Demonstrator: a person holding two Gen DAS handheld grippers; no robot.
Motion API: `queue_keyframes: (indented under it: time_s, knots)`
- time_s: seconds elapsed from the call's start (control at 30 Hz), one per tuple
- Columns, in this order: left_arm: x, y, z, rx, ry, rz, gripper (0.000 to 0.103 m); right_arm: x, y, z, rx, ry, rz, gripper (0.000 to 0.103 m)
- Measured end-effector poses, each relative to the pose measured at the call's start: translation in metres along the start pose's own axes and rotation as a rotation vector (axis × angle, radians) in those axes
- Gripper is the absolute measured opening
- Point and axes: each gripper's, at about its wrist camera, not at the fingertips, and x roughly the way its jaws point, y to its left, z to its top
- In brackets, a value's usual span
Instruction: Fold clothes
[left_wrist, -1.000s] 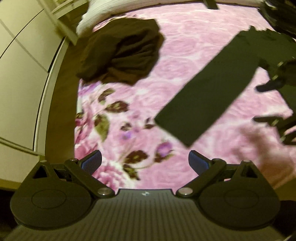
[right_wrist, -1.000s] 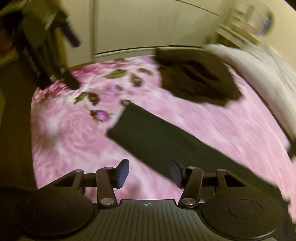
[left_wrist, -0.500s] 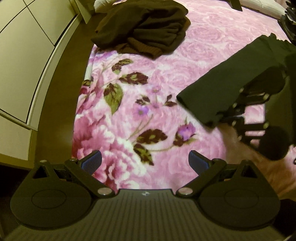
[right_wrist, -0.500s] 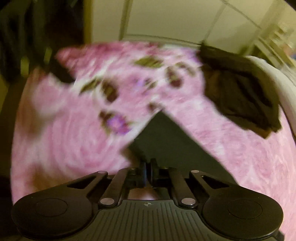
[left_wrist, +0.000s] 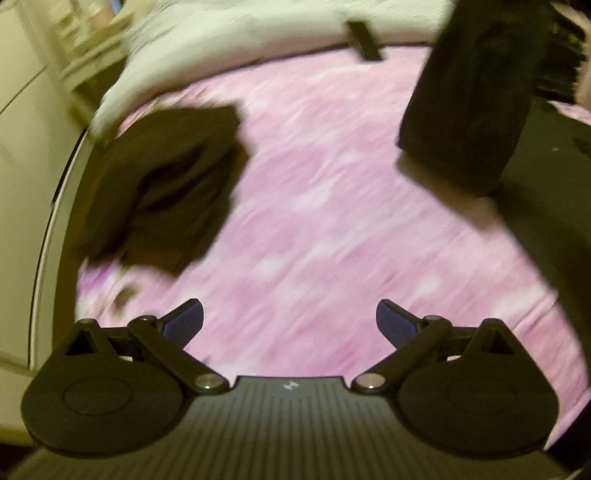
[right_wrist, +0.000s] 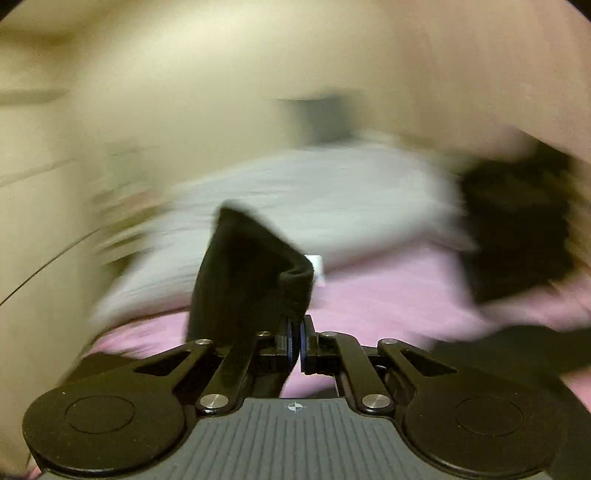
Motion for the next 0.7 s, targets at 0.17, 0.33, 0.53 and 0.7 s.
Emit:
queue_keyframes:
  time_s: [0.17,0.33,0.53,0.7]
  knots:
    - [0.018,-0.111,0.052,0.064,-0.016,-0.013,0.098,0.041,-0.172,-0.032,0.280,0.135,-0.115,0.002]
    - [0.039,-0.229,0.082,0.161,0.053,0.002,0.098,0.071,-0.225,-0.049,0.319,0.260,0.010,0.002]
    - [0.041,-0.326,0.111,0.241,0.076,-0.060,0.098,0.058,-0.245,-0.014,0.287,0.183,0.189,0.002]
    - [0.048,-0.374,0.132,0.312,0.079,-0.111,0.098,0.065,-0.293,-0.038,0.381,0.294,0.057,0.003]
